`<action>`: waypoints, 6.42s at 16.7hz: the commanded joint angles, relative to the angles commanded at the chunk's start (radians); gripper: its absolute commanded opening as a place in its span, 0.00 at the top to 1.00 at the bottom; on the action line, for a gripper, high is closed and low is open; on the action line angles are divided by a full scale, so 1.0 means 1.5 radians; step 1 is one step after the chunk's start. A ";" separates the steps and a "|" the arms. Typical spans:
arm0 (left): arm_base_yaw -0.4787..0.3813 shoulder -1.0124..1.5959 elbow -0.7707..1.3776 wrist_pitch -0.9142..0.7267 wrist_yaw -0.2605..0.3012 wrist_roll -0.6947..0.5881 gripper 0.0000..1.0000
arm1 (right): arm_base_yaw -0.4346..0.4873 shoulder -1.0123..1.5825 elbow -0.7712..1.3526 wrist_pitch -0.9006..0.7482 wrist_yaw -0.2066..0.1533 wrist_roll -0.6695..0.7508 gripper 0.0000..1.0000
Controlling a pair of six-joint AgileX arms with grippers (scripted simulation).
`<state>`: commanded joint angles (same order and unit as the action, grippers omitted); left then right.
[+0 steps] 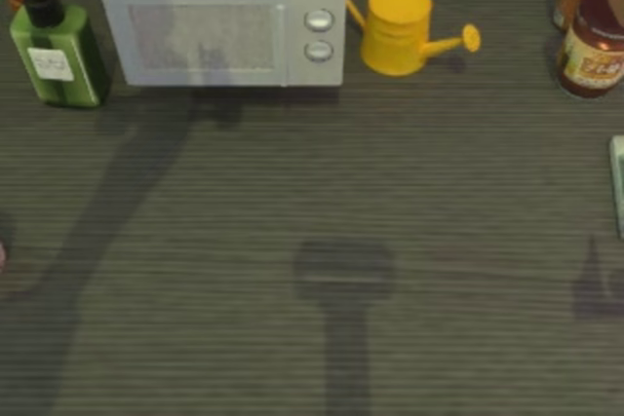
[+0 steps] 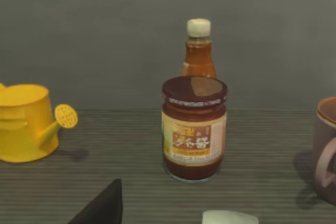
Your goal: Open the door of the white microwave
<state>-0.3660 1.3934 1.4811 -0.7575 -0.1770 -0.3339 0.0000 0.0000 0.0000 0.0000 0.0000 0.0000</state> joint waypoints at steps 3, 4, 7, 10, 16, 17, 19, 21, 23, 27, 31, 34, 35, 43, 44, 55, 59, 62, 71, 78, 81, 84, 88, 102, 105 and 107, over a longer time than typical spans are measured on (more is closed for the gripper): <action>-0.048 0.181 0.202 -0.096 -0.023 -0.045 0.00 | 0.000 0.000 0.000 0.000 0.000 0.000 0.00; -0.063 0.236 0.258 -0.127 -0.030 -0.058 0.00 | 0.000 0.000 0.000 0.000 0.000 0.000 0.00; -0.100 0.381 0.398 -0.209 -0.049 -0.091 0.00 | 0.000 0.000 0.000 0.000 0.000 0.000 0.00; -0.127 0.488 0.494 -0.271 -0.063 -0.112 0.00 | 0.000 0.000 0.000 0.000 0.000 0.000 0.00; -0.139 0.535 0.539 -0.301 -0.069 -0.122 0.00 | 0.000 0.000 0.000 0.000 0.000 0.000 0.00; -0.139 0.535 0.539 -0.301 -0.069 -0.122 0.00 | 0.000 0.000 0.000 0.000 0.000 0.000 0.00; -0.135 0.536 0.536 -0.298 -0.068 -0.120 0.00 | 0.000 0.000 0.000 0.000 0.000 0.000 0.00; -0.131 0.547 0.524 -0.272 -0.065 -0.114 0.00 | 0.000 0.000 0.000 0.000 0.000 0.000 0.00; -0.122 0.568 0.503 -0.226 -0.061 -0.106 0.00 | 0.000 0.000 0.000 0.000 0.000 0.000 0.00; -0.108 0.603 0.469 -0.154 -0.054 -0.092 0.00 | 0.000 0.000 0.000 0.000 0.000 0.000 0.00; -0.107 0.604 0.468 -0.152 -0.054 -0.092 0.00 | 0.000 0.000 0.000 0.000 0.000 0.000 0.00; -0.107 0.604 0.468 -0.152 -0.054 -0.092 0.23 | 0.000 0.000 0.000 0.000 0.000 0.000 0.00; -0.107 0.604 0.468 -0.152 -0.054 -0.092 0.30 | 0.000 0.000 0.000 0.000 0.000 0.000 0.00; -0.107 0.604 0.468 -0.152 -0.054 -0.092 0.90 | 0.000 0.000 0.000 0.000 0.000 0.000 0.00; -0.107 0.604 0.468 -0.152 -0.054 -0.092 0.98 | 0.000 0.000 0.000 0.000 0.000 0.000 0.00; -0.121 0.588 0.434 -0.148 -0.047 -0.098 1.00 | 0.000 0.000 0.000 0.000 0.000 0.000 0.00; -0.124 0.549 0.363 -0.124 -0.058 -0.104 1.00 | 0.000 0.000 0.000 0.000 0.000 0.000 0.00; -0.126 0.524 0.335 -0.105 -0.064 -0.110 1.00 | 0.000 0.000 0.000 0.000 0.000 0.000 0.00; -0.126 0.523 0.335 -0.105 -0.064 -0.110 1.00 | 0.000 0.000 0.000 0.000 0.000 0.000 0.00; -0.126 0.523 0.335 -0.105 -0.064 -0.110 1.00 | 0.000 0.000 0.000 0.000 0.000 0.000 0.00; -0.126 0.523 0.335 -0.105 -0.064 -0.110 1.00 | 0.000 0.000 0.000 0.000 0.000 0.000 0.00; -0.126 0.523 0.335 -0.105 -0.064 -0.110 1.00 | 0.000 0.000 0.000 0.000 0.000 0.000 0.00; -0.130 0.526 0.332 -0.103 -0.059 -0.112 1.00 | 0.000 0.000 0.000 0.000 0.000 0.000 0.00; -0.120 0.459 0.233 -0.052 -0.033 -0.047 1.00 | 0.000 0.000 0.000 0.000 0.000 0.000 0.00; -0.120 0.459 0.233 -0.052 -0.033 -0.047 1.00 | 0.000 0.000 0.000 0.000 0.000 0.000 0.00; -0.120 0.459 0.233 -0.052 -0.033 -0.047 1.00 | 0.000 0.000 0.000 0.000 0.000 0.000 0.00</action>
<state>-0.5466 2.0821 1.8312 -0.8352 -0.2266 -0.4038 0.0000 0.0000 0.0000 0.0000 0.0000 0.0000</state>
